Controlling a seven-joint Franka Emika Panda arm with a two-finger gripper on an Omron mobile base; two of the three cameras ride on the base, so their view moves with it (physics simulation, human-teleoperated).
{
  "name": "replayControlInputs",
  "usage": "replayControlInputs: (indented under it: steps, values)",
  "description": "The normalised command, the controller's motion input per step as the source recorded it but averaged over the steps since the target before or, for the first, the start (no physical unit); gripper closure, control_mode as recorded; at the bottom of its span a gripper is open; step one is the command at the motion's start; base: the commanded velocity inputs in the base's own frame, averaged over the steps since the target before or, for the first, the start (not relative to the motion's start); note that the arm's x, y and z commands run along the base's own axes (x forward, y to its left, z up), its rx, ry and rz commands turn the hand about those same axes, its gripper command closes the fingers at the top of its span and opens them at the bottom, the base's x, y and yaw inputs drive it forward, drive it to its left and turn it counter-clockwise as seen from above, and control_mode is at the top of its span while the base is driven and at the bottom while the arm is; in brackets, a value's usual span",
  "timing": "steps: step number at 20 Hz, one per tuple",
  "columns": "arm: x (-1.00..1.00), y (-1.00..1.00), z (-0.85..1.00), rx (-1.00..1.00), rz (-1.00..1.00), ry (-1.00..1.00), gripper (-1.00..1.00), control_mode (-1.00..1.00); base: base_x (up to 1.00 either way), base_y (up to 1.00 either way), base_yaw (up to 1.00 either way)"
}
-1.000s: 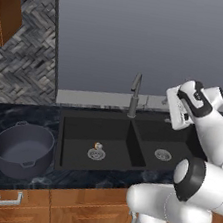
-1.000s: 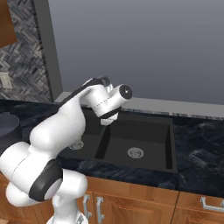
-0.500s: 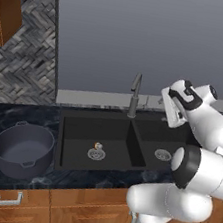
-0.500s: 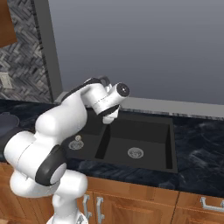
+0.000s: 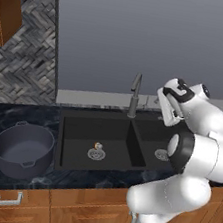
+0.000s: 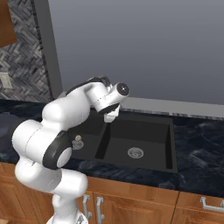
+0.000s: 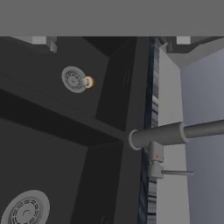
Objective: Dump the mushroom from the pot into the sink. Then turn on the water and wash the mushroom. Then turn off the water and put the mushroom back in the pot.
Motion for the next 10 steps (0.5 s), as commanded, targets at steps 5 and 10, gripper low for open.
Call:
replayControlInputs:
  steps: [5, 10]
  values:
    - [0.18, 0.00, -0.11, 0.00, 0.01, 0.01, -1.00, -1.00, 0.00, 0.00, 0.00]
    - [0.05, 0.00, -0.03, 0.01, 0.04, 0.00, -1.00, -1.00, 0.00, 0.00, 0.00]
